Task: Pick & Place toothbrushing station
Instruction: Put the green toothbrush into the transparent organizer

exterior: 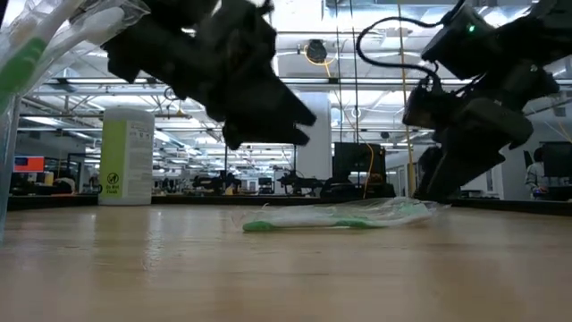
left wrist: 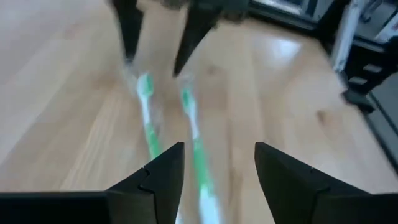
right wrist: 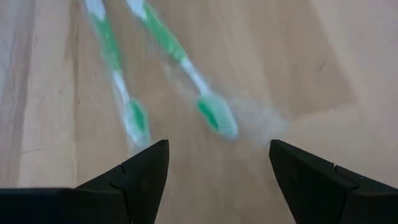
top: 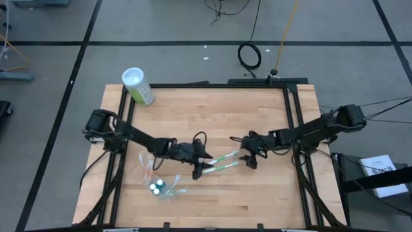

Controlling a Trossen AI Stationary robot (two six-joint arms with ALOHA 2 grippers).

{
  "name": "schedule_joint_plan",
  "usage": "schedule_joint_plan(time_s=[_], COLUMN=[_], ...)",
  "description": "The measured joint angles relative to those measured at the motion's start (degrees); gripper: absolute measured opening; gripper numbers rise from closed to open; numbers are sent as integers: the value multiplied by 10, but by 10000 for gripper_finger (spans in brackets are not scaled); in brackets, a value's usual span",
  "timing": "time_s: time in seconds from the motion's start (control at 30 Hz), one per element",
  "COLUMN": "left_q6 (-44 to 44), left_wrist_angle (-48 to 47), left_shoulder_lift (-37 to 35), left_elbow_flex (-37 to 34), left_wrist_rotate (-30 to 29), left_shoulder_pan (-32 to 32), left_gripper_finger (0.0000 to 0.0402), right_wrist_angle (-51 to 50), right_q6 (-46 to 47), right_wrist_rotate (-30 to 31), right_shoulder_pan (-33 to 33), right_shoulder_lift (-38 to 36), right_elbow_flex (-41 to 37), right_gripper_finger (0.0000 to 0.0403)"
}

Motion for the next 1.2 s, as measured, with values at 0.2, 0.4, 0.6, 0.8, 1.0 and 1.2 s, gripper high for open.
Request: schedule_joint_plan(time_s=[0.2, 0.4, 0.6, 0.8, 1.0, 1.2], left_q6=[-34, -37, -37, -39, -9, 37], left_wrist_angle=[-19, -19, -39, -105, -84, -29], left_shoulder_lift=[19, 36, 43, 43, 43, 43], left_elbow_flex=[2, 8, 12, 12, 12, 37], left_wrist_rotate=[22, 25, 28, 29, -17, -34], left_shoulder_pan=[10, 10, 14, 13, 8, 8], left_gripper_finger=[191, 191, 191, 191, 191, 191], right_wrist_angle=[68, 192, 276, 275, 270, 251], right_q6=[29, 1, -69, -88, -90, -91], right_wrist_rotate=[-79, -132, -132, -130, -130, -130], right_shoulder_pan=[-6, -6, -7, -7, -6, -7], right_shoulder_lift=[54, 74, 61, 28, 26, 23], right_elbow_flex=[5, 5, 5, 5, 5, 5], right_gripper_finger=[270, 270, 270, 270, 270, 270])
